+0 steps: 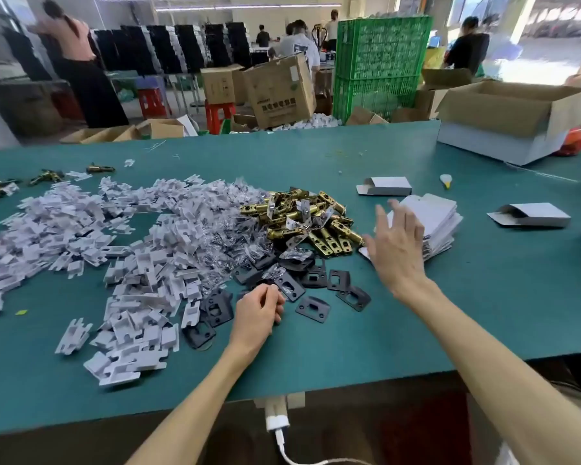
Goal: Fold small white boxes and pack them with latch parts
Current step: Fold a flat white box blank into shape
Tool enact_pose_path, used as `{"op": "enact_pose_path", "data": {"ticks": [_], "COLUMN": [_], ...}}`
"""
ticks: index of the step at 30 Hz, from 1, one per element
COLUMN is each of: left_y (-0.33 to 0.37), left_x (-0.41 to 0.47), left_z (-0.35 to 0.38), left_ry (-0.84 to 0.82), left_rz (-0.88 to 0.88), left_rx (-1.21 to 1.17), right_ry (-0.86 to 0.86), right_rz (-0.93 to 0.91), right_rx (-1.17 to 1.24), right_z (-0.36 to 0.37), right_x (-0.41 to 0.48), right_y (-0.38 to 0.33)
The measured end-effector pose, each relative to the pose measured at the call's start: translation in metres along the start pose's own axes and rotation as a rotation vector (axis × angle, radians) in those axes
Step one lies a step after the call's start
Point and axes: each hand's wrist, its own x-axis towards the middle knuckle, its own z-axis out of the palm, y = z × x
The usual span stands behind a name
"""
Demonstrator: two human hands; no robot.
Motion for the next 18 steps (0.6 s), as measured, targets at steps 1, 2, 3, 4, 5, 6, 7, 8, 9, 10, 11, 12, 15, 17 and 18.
{"op": "enact_pose_path", "data": {"ticks": [1, 2, 3, 4, 5, 6, 7, 8, 9, 10, 11, 12, 15, 17, 18], "left_y": [-0.001, 0.000, 0.000, 0.001, 0.002, 0.003, 0.003, 0.003, 0.003, 0.003, 0.003, 0.003, 0.002, 0.001, 0.001], "left_x": [0.001, 0.001, 0.001, 0.000, 0.000, -0.001, -0.001, -0.001, -0.001, -0.002, -0.002, -0.002, -0.001, -0.001, -0.001], "left_z": [0.000, -0.002, -0.002, -0.002, -0.002, -0.002, -0.002, -0.003, -0.002, -0.002, -0.002, -0.002, -0.002, -0.002, -0.002], "left_ry": [0.006, 0.016, 0.019, 0.018, 0.017, 0.018, 0.018, 0.017, 0.017, 0.017, 0.018, 0.018, 0.027, 0.027, 0.029], "left_rz": [0.001, -0.012, -0.018, -0.017, -0.019, -0.023, -0.028, -0.034, -0.035, -0.039, -0.041, -0.043, -0.050, -0.055, -0.054], "left_rx": [-0.008, -0.009, -0.008, -0.014, -0.023, -0.024, -0.026, -0.028, -0.030, -0.027, -0.027, -0.032, -0.040, -0.045, -0.059], "right_ry": [-0.048, -0.111, -0.174, -0.251, -0.302, -0.314, -0.291, -0.261, -0.238, -0.225, -0.219, -0.202, -0.004, 0.226, 0.333], "right_rz": [0.044, 0.096, 0.146, 0.193, 0.212, 0.210, 0.177, 0.133, 0.101, 0.070, 0.050, 0.045, 0.037, -0.022, -0.045], "right_rx": [-0.077, -0.111, -0.140, -0.141, -0.152, -0.168, -0.181, -0.184, -0.206, -0.236, -0.242, -0.217, -0.008, 0.182, 0.274], "right_z": [0.000, -0.003, -0.003, -0.007, -0.007, -0.005, -0.004, -0.007, -0.011, -0.013, -0.015, -0.016, -0.030, -0.042, -0.047], "right_x": [0.010, 0.017, 0.024, 0.029, 0.029, 0.025, 0.021, 0.018, 0.016, 0.014, 0.012, 0.012, 0.009, 0.003, -0.003], "right_y": [0.006, 0.010, 0.016, 0.020, 0.022, 0.023, 0.024, 0.024, 0.025, 0.026, 0.026, 0.026, 0.021, 0.015, 0.010]}}
